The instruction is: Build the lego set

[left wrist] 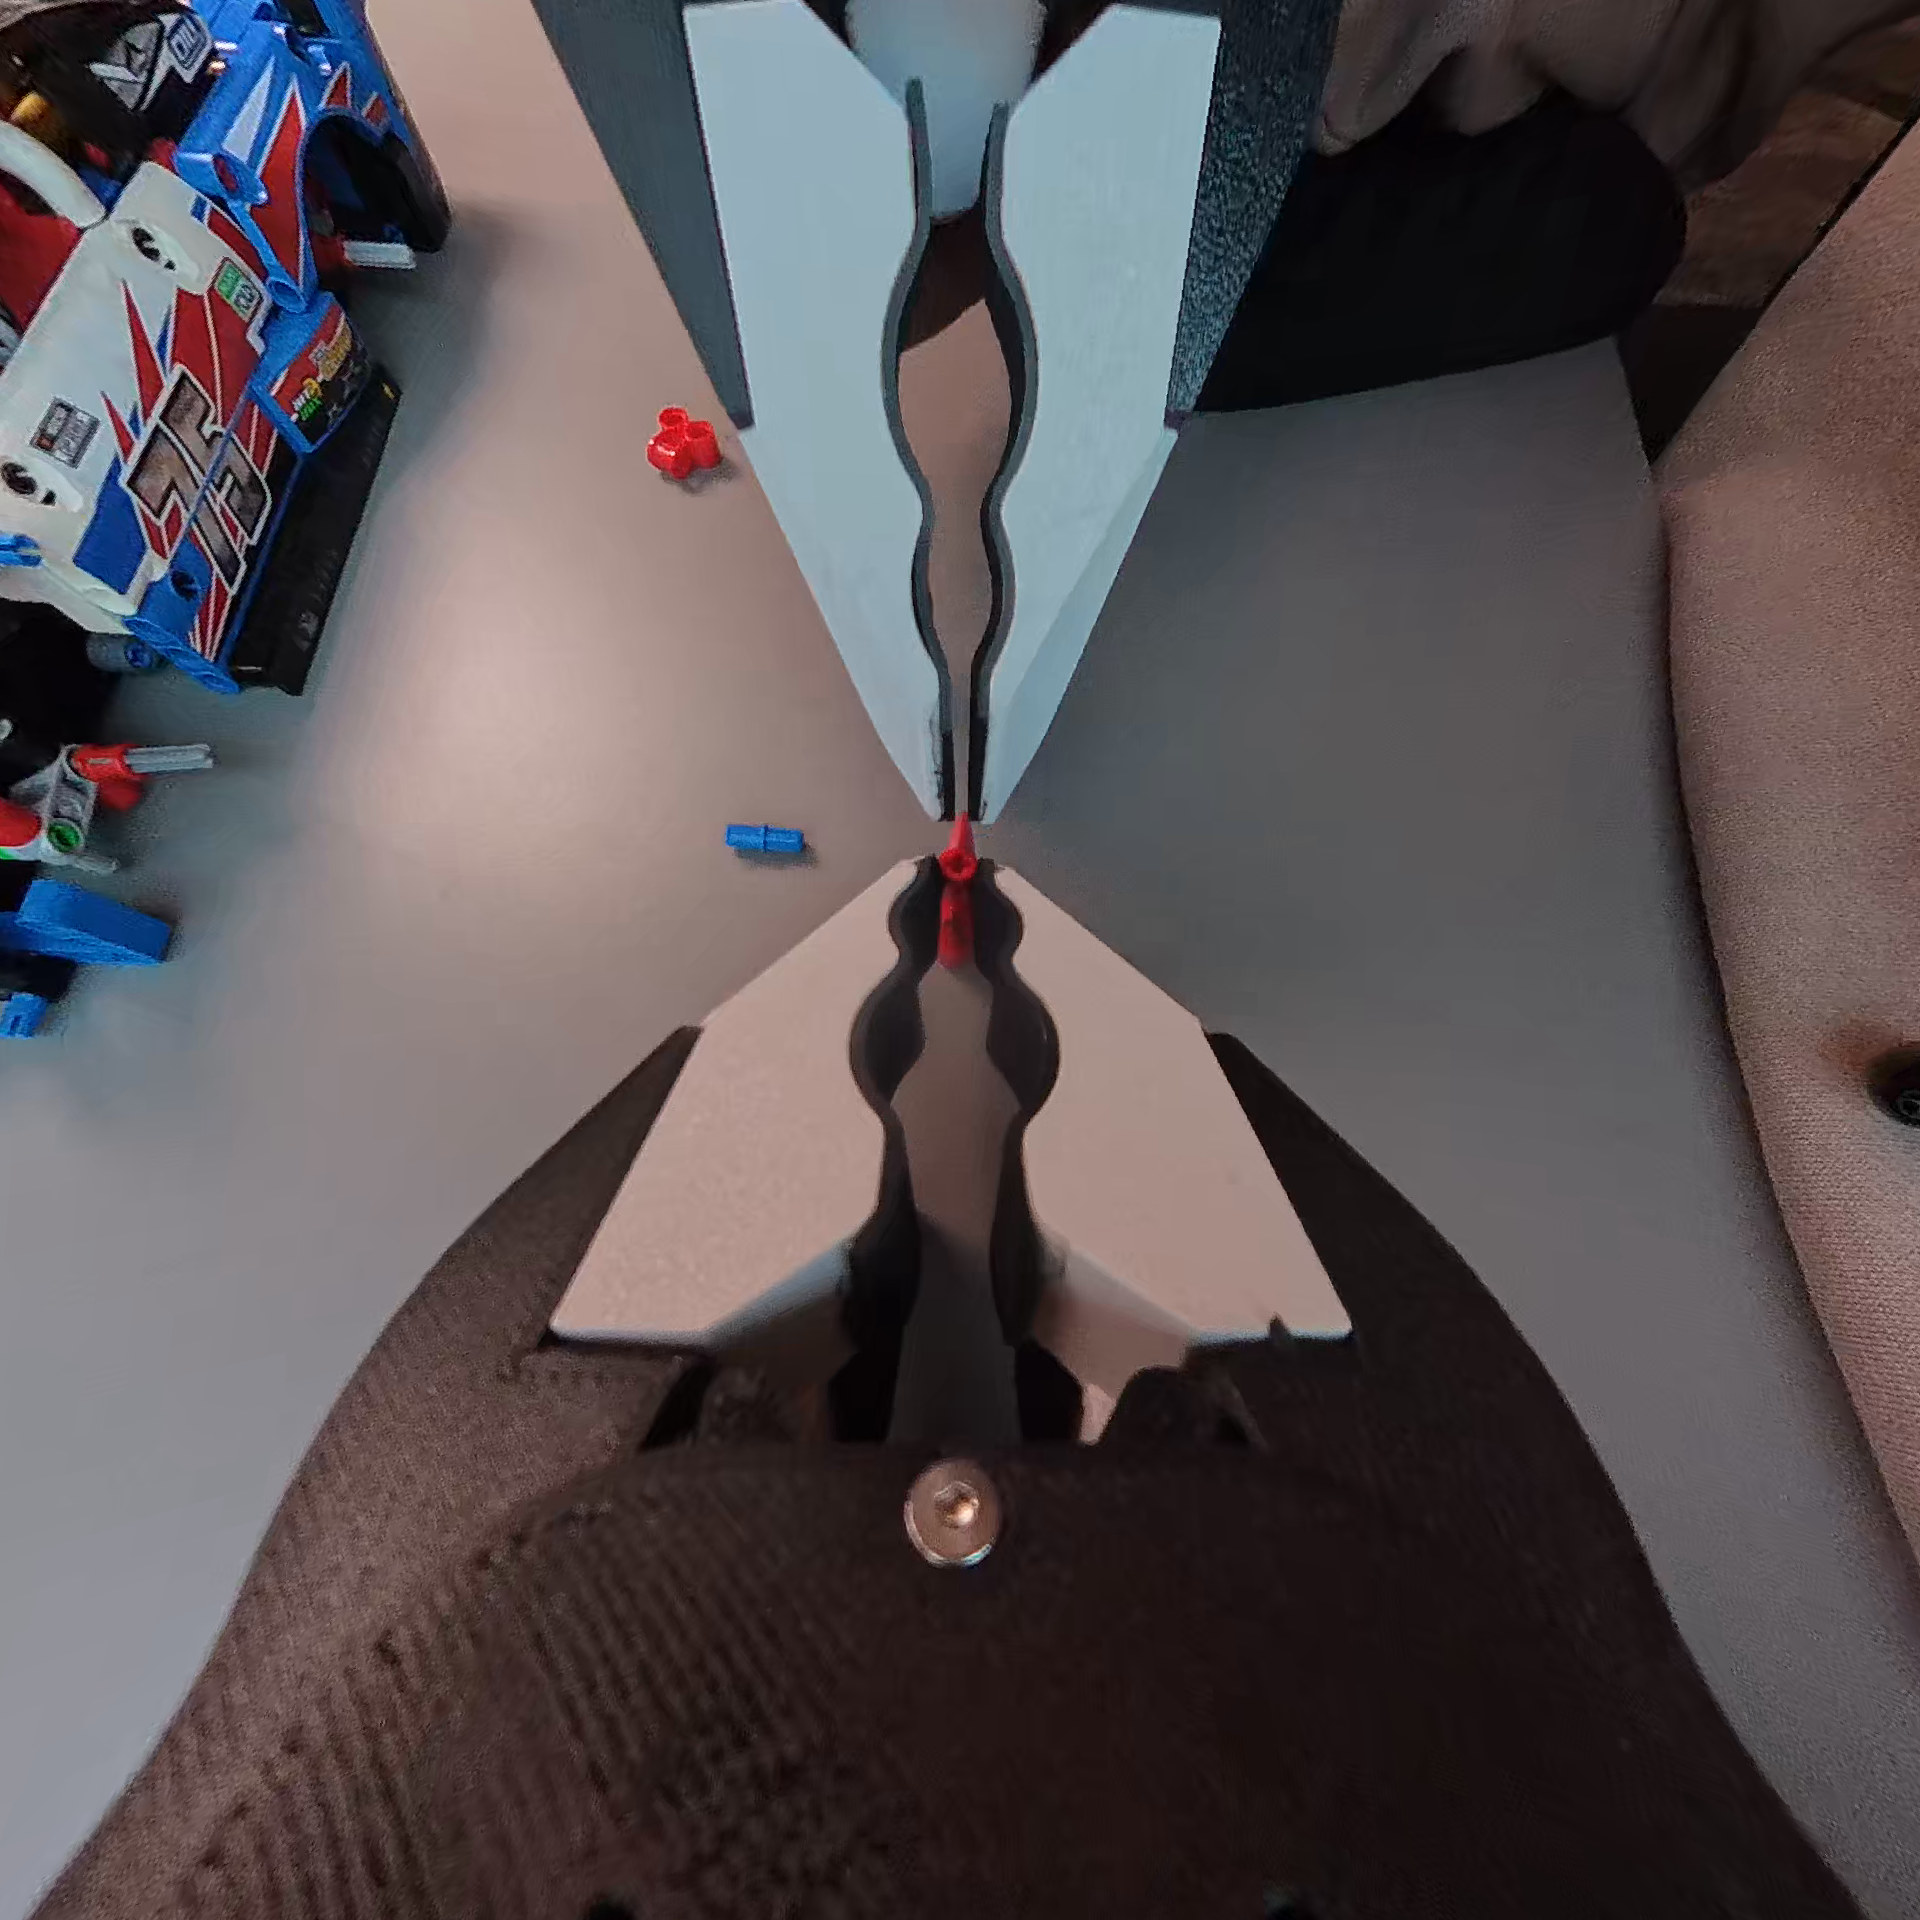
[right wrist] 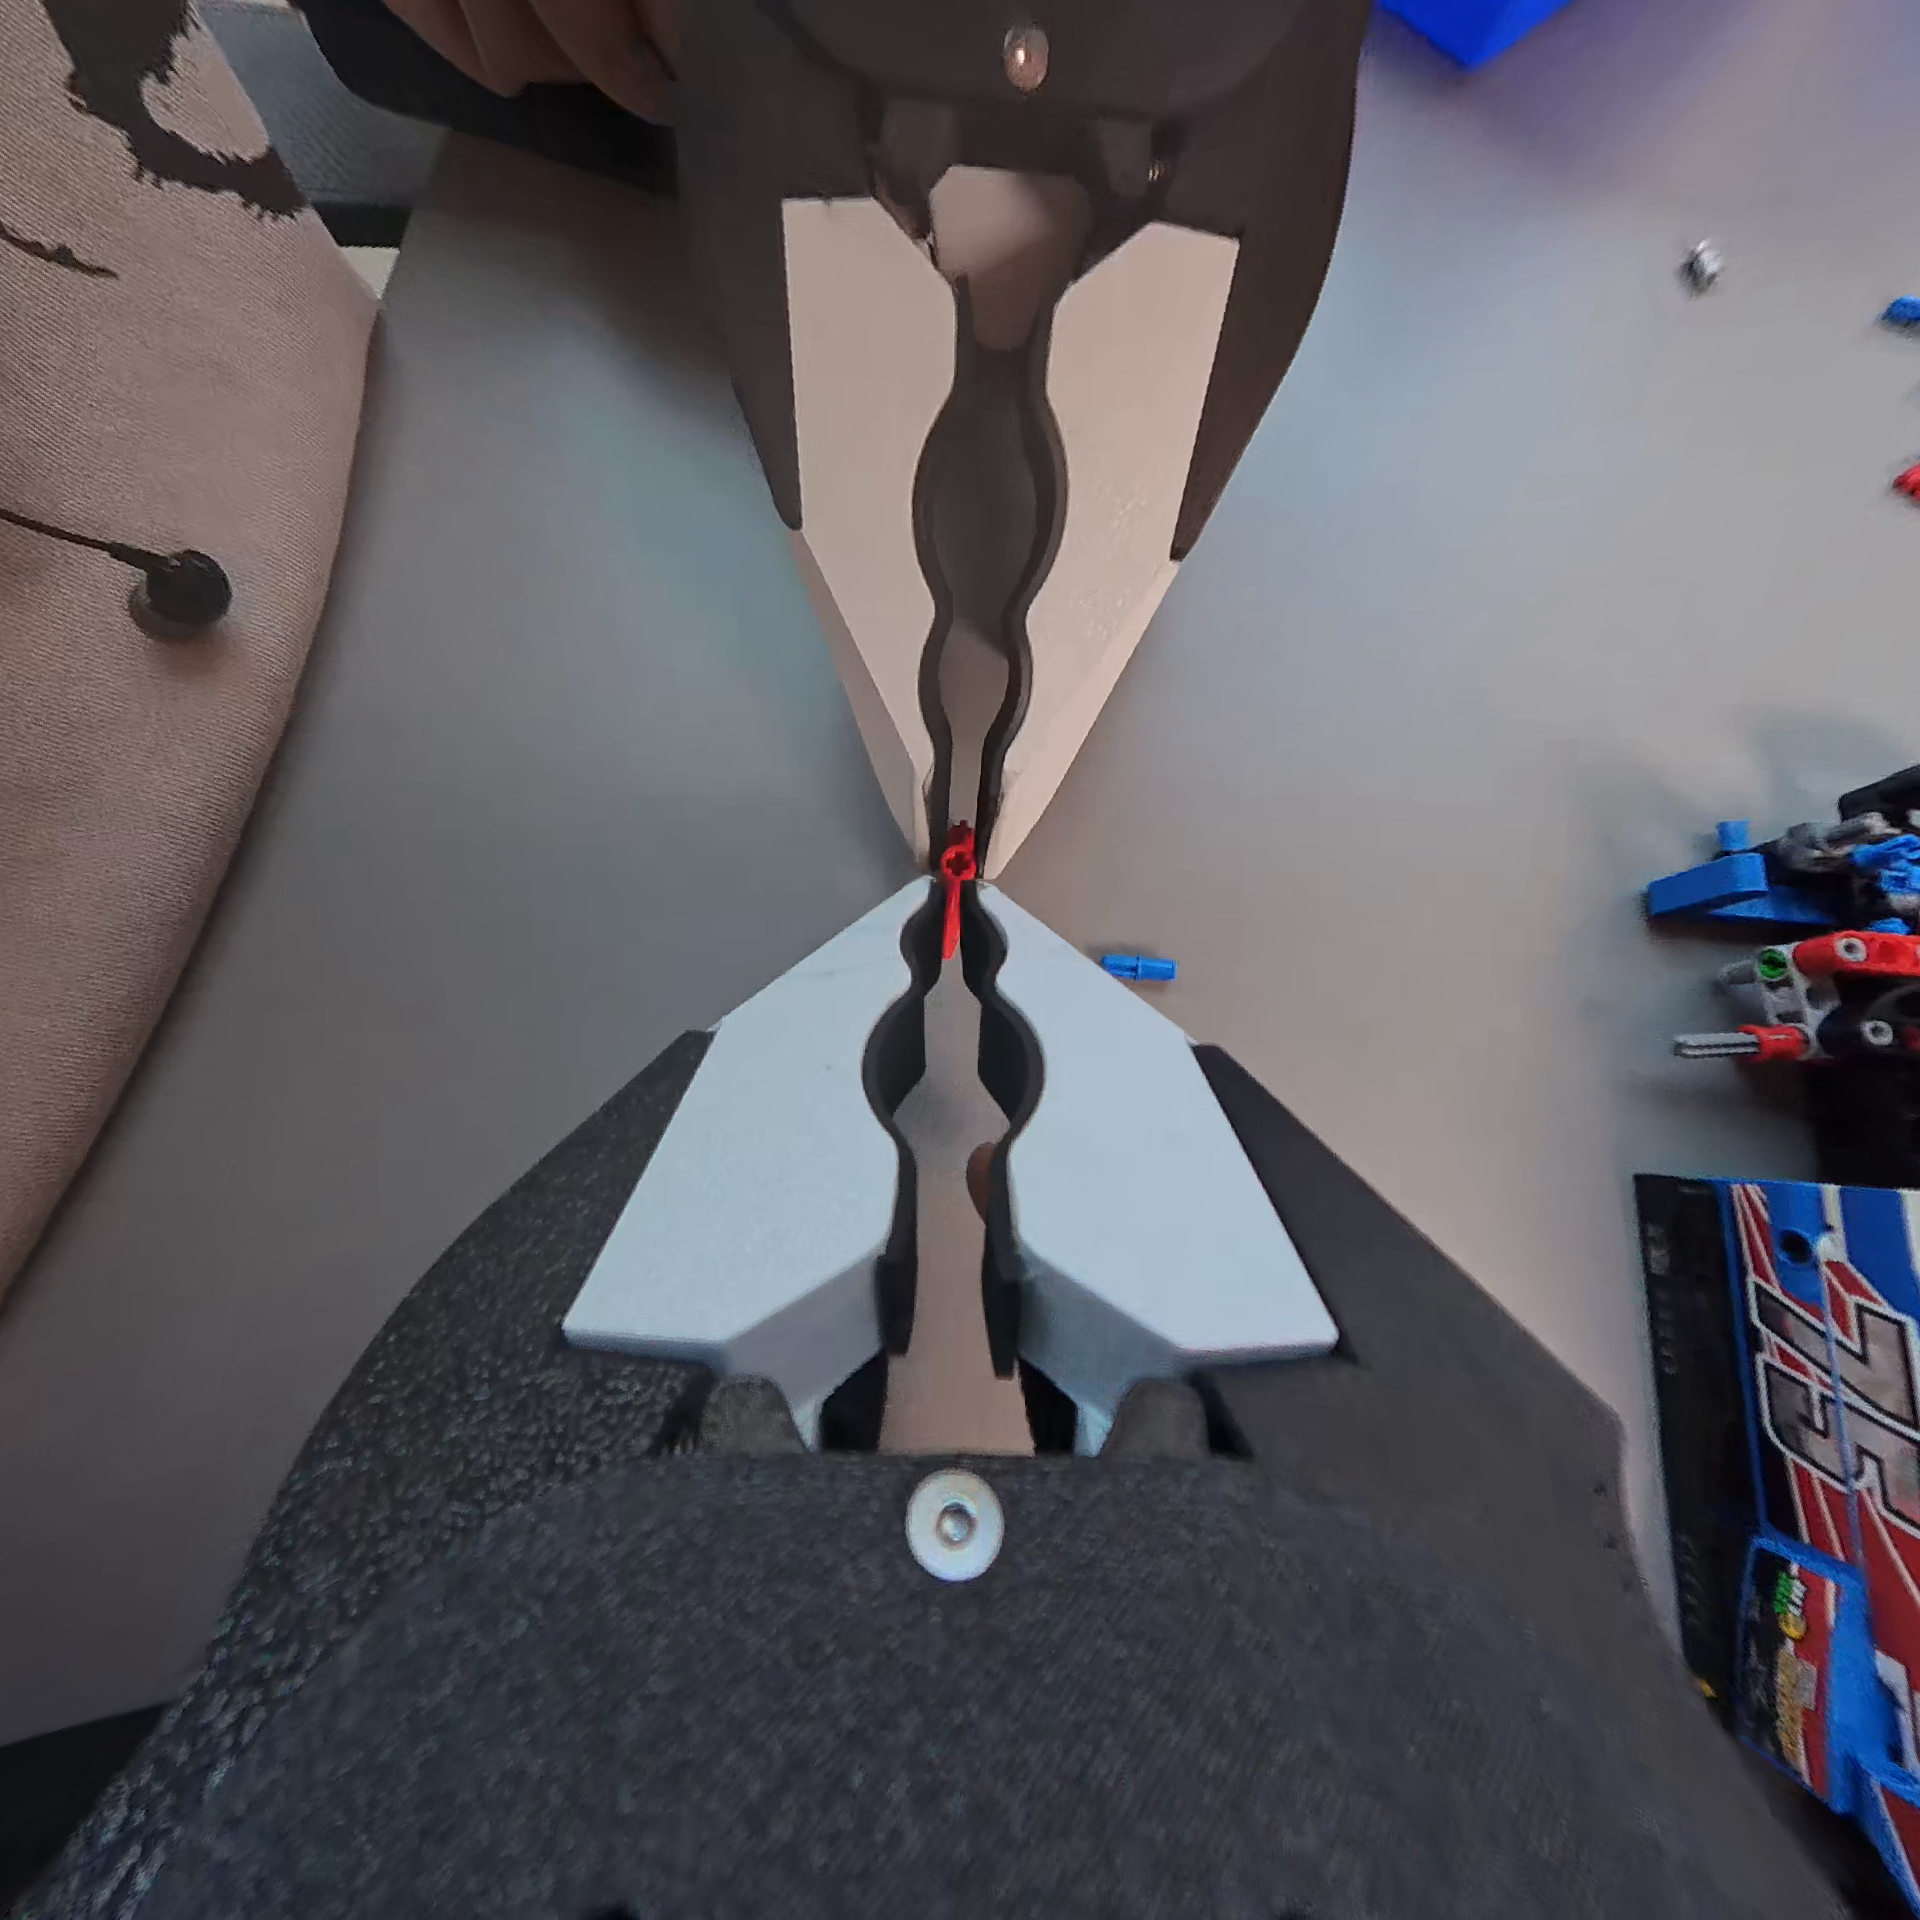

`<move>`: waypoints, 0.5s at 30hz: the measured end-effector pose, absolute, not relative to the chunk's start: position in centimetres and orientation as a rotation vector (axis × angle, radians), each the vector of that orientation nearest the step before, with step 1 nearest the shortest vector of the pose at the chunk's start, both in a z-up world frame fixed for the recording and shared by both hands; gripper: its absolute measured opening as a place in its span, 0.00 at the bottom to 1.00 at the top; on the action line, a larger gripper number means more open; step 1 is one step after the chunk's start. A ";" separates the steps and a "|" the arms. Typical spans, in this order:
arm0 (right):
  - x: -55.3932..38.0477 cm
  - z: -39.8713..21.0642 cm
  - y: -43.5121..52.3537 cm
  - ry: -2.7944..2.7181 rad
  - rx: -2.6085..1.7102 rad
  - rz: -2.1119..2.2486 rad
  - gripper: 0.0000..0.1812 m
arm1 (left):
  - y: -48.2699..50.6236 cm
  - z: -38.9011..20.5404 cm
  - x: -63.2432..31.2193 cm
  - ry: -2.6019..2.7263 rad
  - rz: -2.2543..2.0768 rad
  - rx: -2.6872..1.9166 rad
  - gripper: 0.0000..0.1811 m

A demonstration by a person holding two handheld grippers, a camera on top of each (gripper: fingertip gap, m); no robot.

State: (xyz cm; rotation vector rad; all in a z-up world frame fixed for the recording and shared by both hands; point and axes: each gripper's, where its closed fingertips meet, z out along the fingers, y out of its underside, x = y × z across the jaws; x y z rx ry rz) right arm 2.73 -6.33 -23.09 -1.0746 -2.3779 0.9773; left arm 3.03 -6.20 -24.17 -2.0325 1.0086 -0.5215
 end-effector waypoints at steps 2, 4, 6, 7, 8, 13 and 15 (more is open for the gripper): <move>2.7 -22.8 -6.4 -2.376 -1.052 0.962 0.00 | -6.2 -24.2 3.0 1.014 -0.516 -2.030 0.03; 2.6 -23.0 -6.6 -2.397 -1.020 0.935 0.01 | -6.2 -24.2 3.0 1.017 -0.525 -2.026 0.03; 2.4 -22.9 -6.8 -2.397 -1.002 0.932 0.01 | -6.2 -24.1 3.1 1.021 -0.525 -2.015 0.03; 2.4 -23.0 -6.9 -2.410 -0.988 0.926 0.01 | -6.2 -24.1 3.1 1.020 -0.526 -2.014 0.03; 2.4 -23.1 -7.0 -2.429 -0.968 0.907 0.00 | -6.2 -24.1 3.1 1.020 -0.526 -2.013 0.03; 2.3 -23.6 -7.2 -2.536 -0.905 0.828 0.00 | -6.3 -24.1 3.0 1.033 -0.521 -1.998 0.03; 2.3 -23.7 -7.2 -2.602 -0.888 0.800 0.00 | -6.4 -24.1 3.0 1.037 -0.510 -1.986 0.03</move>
